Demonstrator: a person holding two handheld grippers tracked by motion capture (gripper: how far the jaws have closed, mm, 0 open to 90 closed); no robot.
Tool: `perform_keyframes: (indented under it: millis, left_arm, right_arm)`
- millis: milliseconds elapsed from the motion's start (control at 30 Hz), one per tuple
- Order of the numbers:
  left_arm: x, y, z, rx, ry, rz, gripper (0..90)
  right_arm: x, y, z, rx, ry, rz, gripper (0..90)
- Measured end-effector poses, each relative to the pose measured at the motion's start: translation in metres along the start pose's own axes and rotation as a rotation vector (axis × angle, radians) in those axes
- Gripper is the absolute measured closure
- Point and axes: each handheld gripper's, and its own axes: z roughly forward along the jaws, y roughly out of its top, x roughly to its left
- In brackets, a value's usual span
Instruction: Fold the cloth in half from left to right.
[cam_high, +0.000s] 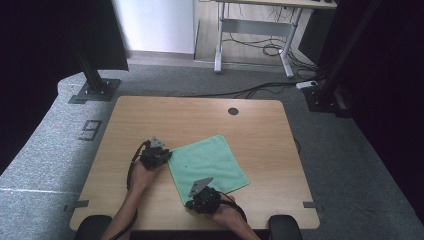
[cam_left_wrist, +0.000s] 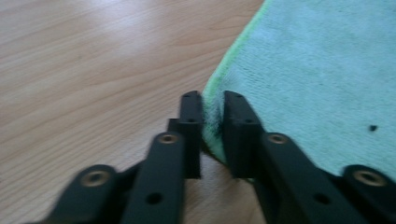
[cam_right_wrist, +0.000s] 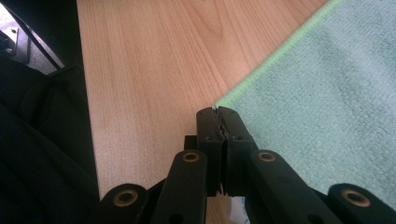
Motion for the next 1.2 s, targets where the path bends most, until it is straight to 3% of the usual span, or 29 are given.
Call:
perform_keyframes:
  millis: [133,300,667,900,1200]
  left_arm:
    - [0.0,0.001,0.0,0.003,-0.002,-0.021,85.2]
    - [0.0,0.002,-0.003,0.017,0.024,-0.013,85.3]
    - [0.007,0.016,-0.028,0.002,0.032,-0.033,85.0]
    - [0.005,0.032,-0.028,0.002,0.039,-0.027,84.0]
    - [-0.004,0.057,-0.019,0.01,0.039,-0.015,82.9]
  right_arm:
    - [0.0,0.001,-0.001,0.002,0.0,0.001,87.7]
    - [0.001,0.003,-0.005,-0.021,0.005,0.009,87.7]
    - [0.004,0.019,-0.011,-0.064,0.014,-0.016,87.7]
    - [-0.001,0.019,-0.029,-0.093,-0.024,-0.007,87.6]
    - [-0.016,0.008,-0.057,-0.123,-0.091,0.041,87.6]
